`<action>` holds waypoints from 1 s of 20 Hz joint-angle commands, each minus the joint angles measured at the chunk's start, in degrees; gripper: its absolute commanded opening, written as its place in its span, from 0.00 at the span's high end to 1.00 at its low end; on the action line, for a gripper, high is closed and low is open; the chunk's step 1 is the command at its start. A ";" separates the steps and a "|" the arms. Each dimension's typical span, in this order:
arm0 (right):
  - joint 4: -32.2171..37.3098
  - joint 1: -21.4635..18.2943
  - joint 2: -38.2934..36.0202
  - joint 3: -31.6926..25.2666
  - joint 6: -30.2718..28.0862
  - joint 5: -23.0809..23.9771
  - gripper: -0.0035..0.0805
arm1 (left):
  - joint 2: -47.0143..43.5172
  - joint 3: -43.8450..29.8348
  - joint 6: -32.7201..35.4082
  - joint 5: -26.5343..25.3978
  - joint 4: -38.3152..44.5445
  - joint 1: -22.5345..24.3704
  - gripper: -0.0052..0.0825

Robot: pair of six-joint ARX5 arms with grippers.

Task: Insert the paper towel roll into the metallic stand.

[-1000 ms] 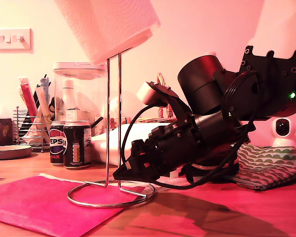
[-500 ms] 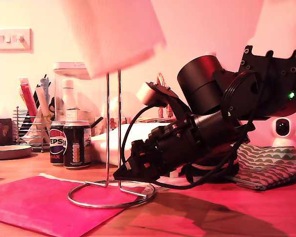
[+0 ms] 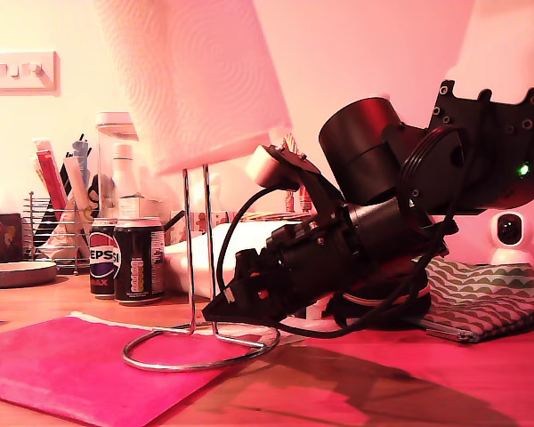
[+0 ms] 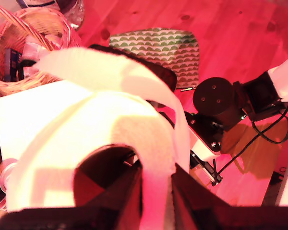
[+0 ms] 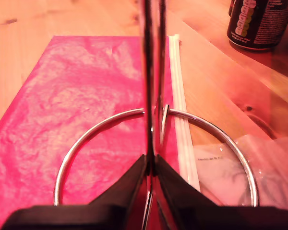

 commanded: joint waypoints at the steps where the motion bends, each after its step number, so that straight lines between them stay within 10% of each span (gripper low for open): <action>1: -1.09 0.26 1.90 -2.08 0.22 -0.28 0.85 | 1.25 -1.36 0.00 -1.09 0.94 0.24 0.97; 20: 0.70 -0.11 -1.16 -2.27 2.16 -1.62 0.76 | 1.25 -1.36 0.39 -1.70 0.94 -0.90 0.97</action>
